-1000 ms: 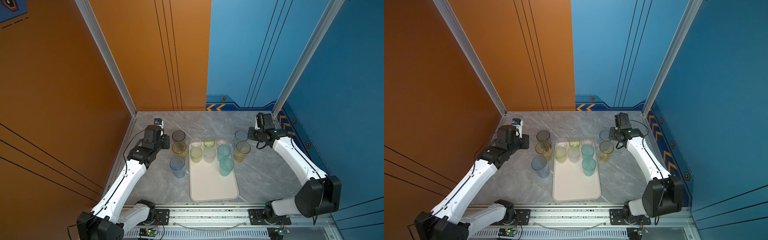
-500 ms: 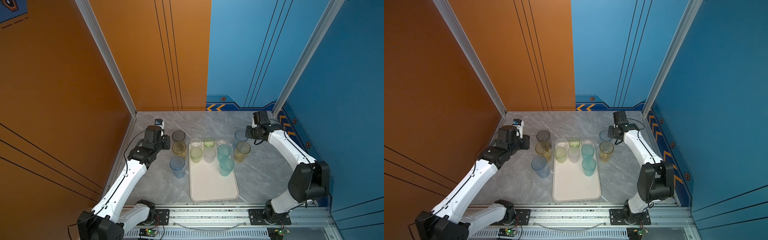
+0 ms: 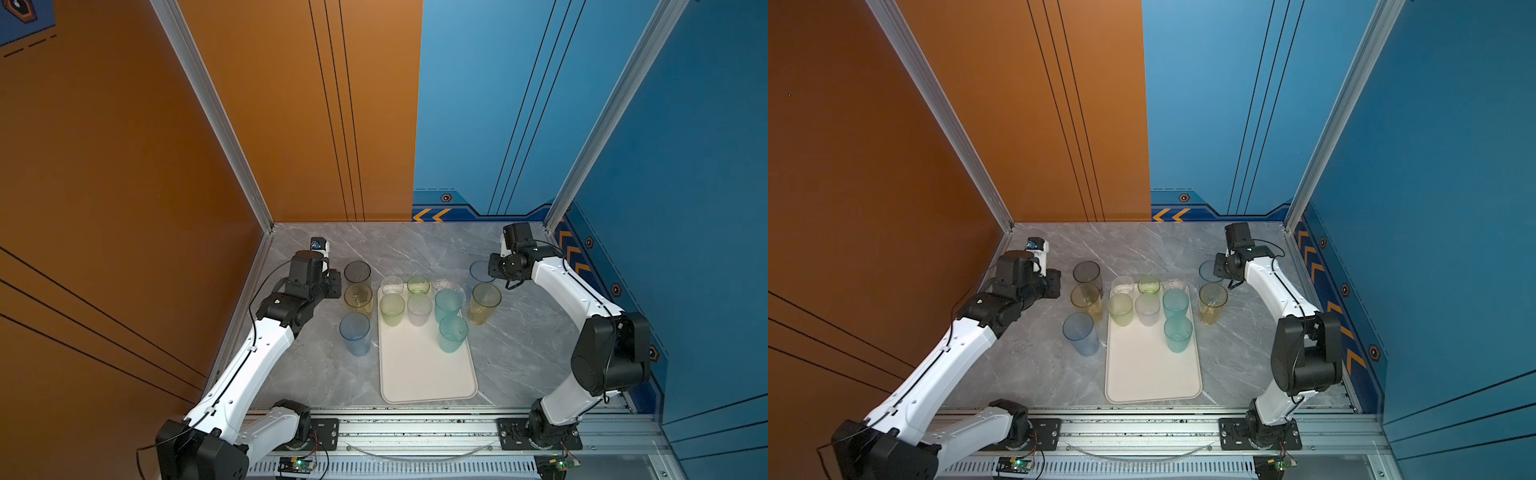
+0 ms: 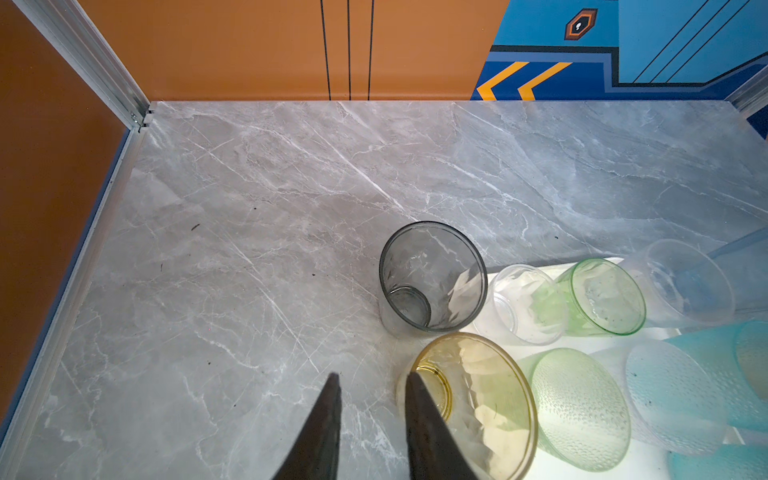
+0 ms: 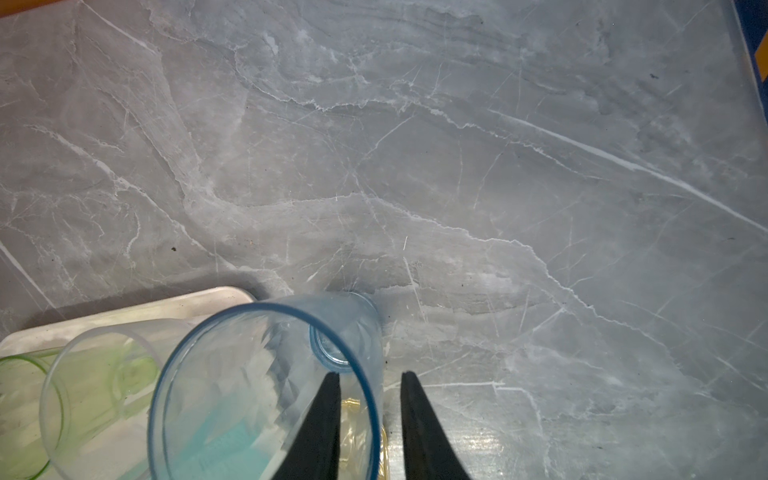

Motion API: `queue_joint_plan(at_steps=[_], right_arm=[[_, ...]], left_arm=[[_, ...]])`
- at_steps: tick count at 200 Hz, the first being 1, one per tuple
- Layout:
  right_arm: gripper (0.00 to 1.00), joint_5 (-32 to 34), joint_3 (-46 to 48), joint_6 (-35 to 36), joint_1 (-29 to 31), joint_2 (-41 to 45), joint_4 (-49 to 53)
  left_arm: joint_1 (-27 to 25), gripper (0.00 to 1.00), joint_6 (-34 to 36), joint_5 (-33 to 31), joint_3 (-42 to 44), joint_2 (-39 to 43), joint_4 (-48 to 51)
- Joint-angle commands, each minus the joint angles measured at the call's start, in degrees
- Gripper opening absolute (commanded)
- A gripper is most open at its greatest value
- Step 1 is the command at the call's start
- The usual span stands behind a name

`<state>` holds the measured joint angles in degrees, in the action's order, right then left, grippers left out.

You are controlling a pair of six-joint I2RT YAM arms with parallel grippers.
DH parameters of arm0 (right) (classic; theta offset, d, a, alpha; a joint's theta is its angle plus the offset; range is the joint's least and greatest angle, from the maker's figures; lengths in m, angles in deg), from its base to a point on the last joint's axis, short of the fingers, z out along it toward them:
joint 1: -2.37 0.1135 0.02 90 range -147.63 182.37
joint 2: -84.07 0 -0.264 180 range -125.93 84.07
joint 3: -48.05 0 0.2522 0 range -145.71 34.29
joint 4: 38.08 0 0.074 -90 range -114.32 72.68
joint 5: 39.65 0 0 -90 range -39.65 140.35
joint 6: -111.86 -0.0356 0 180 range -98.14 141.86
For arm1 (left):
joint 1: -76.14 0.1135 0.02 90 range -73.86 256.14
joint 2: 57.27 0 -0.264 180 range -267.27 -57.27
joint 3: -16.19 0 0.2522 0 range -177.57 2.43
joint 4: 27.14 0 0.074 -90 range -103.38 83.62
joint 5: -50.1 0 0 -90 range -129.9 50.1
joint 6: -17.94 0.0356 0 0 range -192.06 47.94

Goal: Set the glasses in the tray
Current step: 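Lower the right gripper onto the pale blue cup's rim and close, then lift the pale blue cup with the right gripper and carry it over the tray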

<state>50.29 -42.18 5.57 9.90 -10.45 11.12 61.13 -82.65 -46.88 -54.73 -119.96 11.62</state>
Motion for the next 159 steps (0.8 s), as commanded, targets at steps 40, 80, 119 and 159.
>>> queue_joint_plan(at_steps=[40,80,119,159], right_arm=[[0.20,-1.0,-2.4,0.6,-0.2,-2.3,1.1],[0.14,-1.0,-3.0,0.6,-0.2,-3.3,1.2],[0.05,-0.5,-2.9,0.6,-0.2,-3.9,1.2],[0.01,1.0,-2.2,1.0,-0.1,-2.8,1.0]], left_arm=[[0.4,0.28,-0.5,1.4,0.5,-0.8,-0.6],[0.4,0.28,-0.6,1.7,0.5,-1.1,-0.7],[0.4,0.28,-0.6,1.9,0.5,-1.1,-0.7],[0.4,0.28,-0.6,2.2,0.6,-1.3,-0.7]])
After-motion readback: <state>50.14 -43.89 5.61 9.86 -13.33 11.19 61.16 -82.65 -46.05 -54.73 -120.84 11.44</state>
